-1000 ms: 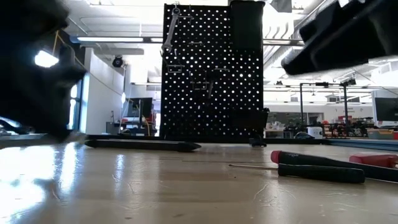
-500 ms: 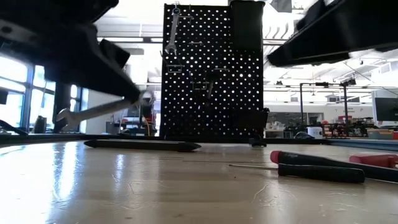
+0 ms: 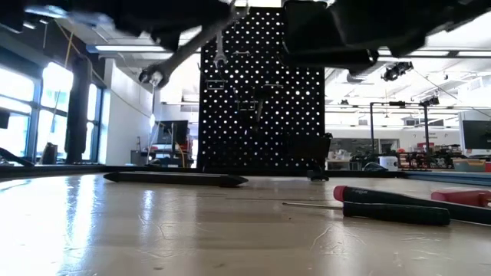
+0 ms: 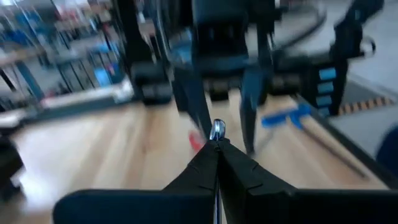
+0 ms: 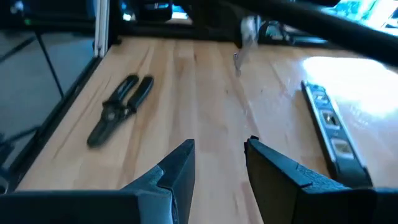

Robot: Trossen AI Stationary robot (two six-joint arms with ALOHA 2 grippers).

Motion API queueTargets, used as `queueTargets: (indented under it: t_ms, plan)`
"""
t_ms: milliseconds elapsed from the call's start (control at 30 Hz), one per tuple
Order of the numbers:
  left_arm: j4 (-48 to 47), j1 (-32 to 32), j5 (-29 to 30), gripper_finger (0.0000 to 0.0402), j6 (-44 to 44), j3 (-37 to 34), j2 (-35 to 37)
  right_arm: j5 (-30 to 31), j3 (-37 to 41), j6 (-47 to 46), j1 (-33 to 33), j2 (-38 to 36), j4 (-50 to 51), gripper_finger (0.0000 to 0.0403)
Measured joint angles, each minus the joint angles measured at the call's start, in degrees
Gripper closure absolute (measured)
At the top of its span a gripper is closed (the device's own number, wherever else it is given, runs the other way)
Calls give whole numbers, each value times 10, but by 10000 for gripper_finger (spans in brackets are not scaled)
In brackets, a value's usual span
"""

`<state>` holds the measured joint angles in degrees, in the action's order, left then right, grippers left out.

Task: Hang tools onto peg board
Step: Hang the small wrench onto the peg board

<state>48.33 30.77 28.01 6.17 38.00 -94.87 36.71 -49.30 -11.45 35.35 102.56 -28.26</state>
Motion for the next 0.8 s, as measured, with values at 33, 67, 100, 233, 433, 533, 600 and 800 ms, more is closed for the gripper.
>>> queueTargets:
  t_ms: [33,67,100,233,433,533,600,800]
  plan:
    - [23,-3,0,401,13,0,0,3,0,5,-2,0,-10,265]
    - [48,-6,0,401,26,0,0,3,0,12,-5,0,-23,265]
    - [72,-9,0,402,39,0,0,3,0,19,-6,0,-35,265]
    - [174,-23,-21,401,88,0,0,6,0,63,-11,0,-104,265]
    - [280,-45,-86,401,100,0,1,55,0,159,-13,0,-222,265]
    - [296,-53,-105,401,88,0,1,48,0,211,-13,0,-284,265]
    - [305,-58,-122,401,78,0,1,47,0,237,-14,0,-318,265]
    - [330,-64,-150,401,64,0,1,-23,0,235,-41,0,-351,265]
